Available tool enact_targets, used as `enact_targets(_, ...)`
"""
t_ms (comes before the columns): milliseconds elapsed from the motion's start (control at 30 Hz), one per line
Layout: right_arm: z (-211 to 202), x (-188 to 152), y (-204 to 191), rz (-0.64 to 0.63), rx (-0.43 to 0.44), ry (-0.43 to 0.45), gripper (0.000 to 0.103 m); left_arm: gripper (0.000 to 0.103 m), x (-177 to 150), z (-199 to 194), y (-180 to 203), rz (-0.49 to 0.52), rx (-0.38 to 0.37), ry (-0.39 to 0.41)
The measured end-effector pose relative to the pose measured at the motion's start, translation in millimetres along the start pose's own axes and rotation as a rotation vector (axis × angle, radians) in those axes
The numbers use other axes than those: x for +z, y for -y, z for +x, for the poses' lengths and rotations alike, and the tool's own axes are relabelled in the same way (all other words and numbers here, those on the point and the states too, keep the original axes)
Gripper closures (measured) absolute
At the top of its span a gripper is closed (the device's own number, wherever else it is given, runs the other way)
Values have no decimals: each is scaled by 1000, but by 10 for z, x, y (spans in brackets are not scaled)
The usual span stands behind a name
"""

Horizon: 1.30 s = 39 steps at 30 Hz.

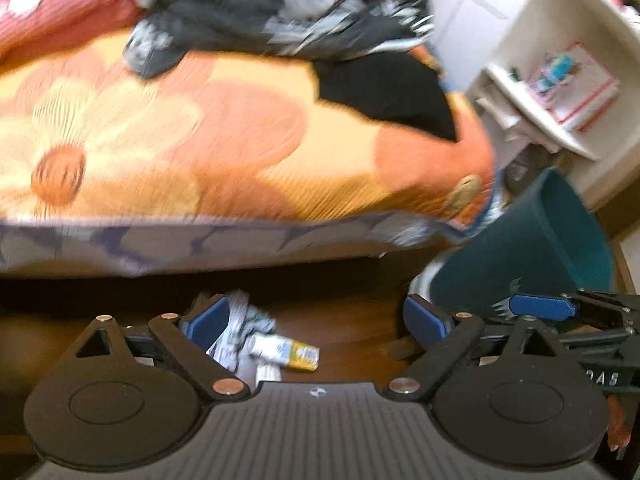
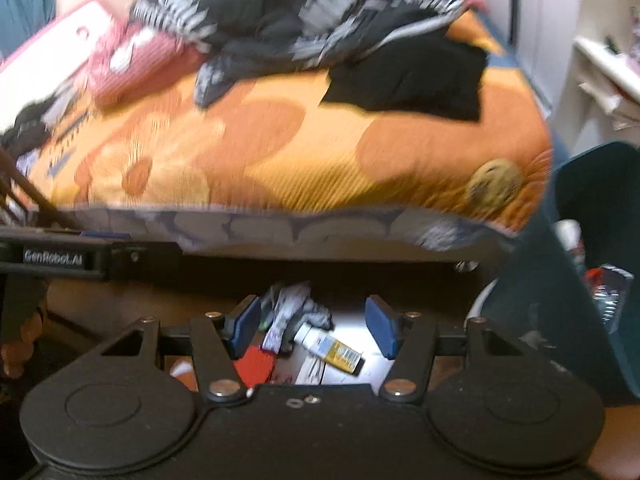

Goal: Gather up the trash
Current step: 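Withdraw both tools from the wastebasket and lower them toward the trash pile, then grasp the white tissue with the left tool while the right tool grasps the drink carton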

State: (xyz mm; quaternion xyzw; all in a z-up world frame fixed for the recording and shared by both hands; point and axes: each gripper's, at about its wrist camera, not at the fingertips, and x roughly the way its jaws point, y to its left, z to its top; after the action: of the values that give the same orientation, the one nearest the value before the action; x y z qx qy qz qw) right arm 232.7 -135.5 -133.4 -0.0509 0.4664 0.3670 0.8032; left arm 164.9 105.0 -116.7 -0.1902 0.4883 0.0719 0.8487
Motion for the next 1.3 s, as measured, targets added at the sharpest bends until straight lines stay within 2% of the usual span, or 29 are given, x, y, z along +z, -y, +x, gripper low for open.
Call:
enact_targets(233, 855, -99, -145, -183, 31, -150, 45, 8, -216, 705, -477, -95, 57, -146)
enact_targets(367, 1310, -175, -207, -274, 53, -230, 45, 8, -415, 1175, -713, -141, 89, -261)
enact_targets(500, 1790, -271, -230, -366, 70, -312, 45, 8, -656, 1633, -872, -145, 136, -384)
enact_targets(667, 2330, -430, -168, -432, 79, -407, 45, 8, -959, 2163, -1090, -181, 201, -537)
enact_targets(767, 2598, -499, -128, -476, 75, -445, 45, 8, -1201, 2441, -1142, -141, 219, -639)
enact_targets(933, 3025, -611, -55, -517, 80, -505, 45, 8, -1549, 2795, -1182, -54, 238, -749)
enact_targets(1033, 3238, -692, -38, -560, 83, -516, 45, 8, -1746, 2986, -1146, 76, 268, -790)
enact_targets(1100, 3327, -780, -66, -639, 79, -498, 45, 8, -1868, 3111, -1115, 145, 269, -804)
enact_targets(1200, 3455, -896, -86, -720, 88, -497, 45, 8, -2044, 3281, -1081, 198, 274, -829)
enact_targets(1300, 3576, -960, -64, -732, 109, -512, 45, 9, -2152, 3413, -1082, 238, 282, -821)
